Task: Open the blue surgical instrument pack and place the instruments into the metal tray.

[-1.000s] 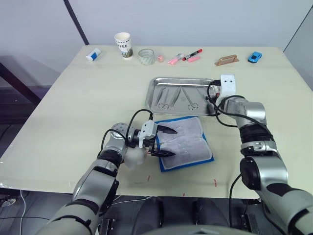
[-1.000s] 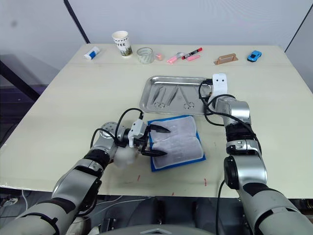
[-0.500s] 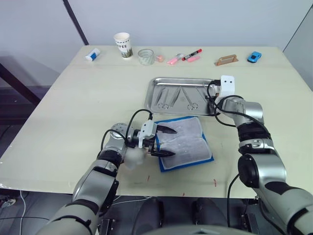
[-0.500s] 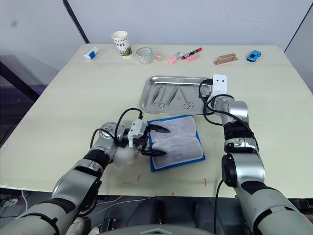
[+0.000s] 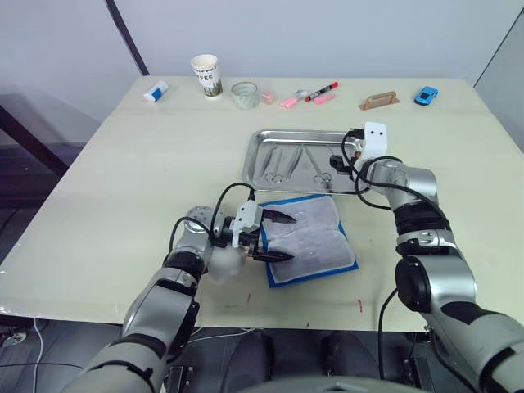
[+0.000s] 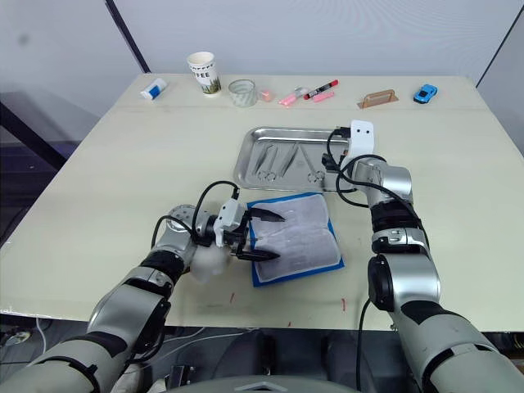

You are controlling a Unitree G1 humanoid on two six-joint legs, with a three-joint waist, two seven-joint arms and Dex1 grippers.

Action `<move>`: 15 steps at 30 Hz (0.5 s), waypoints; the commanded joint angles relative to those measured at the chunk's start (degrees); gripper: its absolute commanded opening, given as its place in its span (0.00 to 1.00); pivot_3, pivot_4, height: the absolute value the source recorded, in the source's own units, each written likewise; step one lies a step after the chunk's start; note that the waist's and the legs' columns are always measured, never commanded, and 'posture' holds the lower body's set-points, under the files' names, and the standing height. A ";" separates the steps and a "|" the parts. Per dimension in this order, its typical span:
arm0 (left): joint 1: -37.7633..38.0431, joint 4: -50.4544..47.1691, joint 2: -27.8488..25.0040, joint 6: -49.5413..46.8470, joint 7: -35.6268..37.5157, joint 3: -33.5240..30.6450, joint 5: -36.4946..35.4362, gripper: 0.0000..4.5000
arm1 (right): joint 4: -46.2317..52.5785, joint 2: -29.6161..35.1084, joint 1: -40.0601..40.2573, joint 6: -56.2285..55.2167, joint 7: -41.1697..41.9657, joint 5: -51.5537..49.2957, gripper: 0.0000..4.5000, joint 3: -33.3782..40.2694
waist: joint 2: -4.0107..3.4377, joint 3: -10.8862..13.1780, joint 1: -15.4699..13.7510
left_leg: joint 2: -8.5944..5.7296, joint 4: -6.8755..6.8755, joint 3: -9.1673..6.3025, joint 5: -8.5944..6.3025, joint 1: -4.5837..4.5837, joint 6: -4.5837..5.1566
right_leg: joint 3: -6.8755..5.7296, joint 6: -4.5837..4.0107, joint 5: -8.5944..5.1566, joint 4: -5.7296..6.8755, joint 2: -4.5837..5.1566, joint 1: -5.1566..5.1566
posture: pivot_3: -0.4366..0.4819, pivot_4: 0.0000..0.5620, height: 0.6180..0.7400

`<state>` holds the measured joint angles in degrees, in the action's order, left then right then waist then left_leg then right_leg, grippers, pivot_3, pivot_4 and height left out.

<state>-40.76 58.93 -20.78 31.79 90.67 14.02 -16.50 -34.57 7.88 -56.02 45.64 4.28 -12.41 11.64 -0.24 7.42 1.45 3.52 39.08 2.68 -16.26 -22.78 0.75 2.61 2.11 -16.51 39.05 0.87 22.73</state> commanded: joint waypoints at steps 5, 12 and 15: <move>2.79 1.47 -0.98 -1.92 1.83 1.18 1.54 1.00 | 10.33 1.92 1.05 -0.82 3.74 -0.87 0.98 -1.54 | -0.01 0.01 0.30 | 0.00 -0.01 -0.01 0.00 0.00 0.00 | 0.00 0.00 0.00 0.00 0.00 0.00 | 0.48 0.27 0.82; 3.61 -3.53 -2.33 -5.78 1.83 1.01 -3.79 1.00 | 22.97 3.80 6.69 -2.63 10.75 -4.31 0.98 -1.67 | 0.01 0.05 0.77 | 0.01 -0.08 -0.05 0.00 -0.10 0.00 | 0.03 0.02 0.00 -0.10 0.02 0.08 | 0.48 0.27 0.82; 4.33 -7.96 -3.47 -9.10 1.83 0.27 -7.52 1.00 | 29.05 5.18 10.81 -5.01 15.60 -6.78 0.98 -1.47 | 0.14 0.16 0.82 | 0.04 -0.18 -0.09 0.00 -0.15 0.00 | 0.03 0.01 0.00 -0.12 -0.01 0.15 | 0.48 0.27 0.82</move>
<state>-37.85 52.71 -23.11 25.73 90.66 14.15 -21.91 -11.22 11.46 -46.13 43.38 16.47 -17.05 9.65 -0.11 7.58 2.27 3.56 38.84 2.58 -16.26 -23.00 0.75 2.66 2.12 -16.51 38.92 0.87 22.97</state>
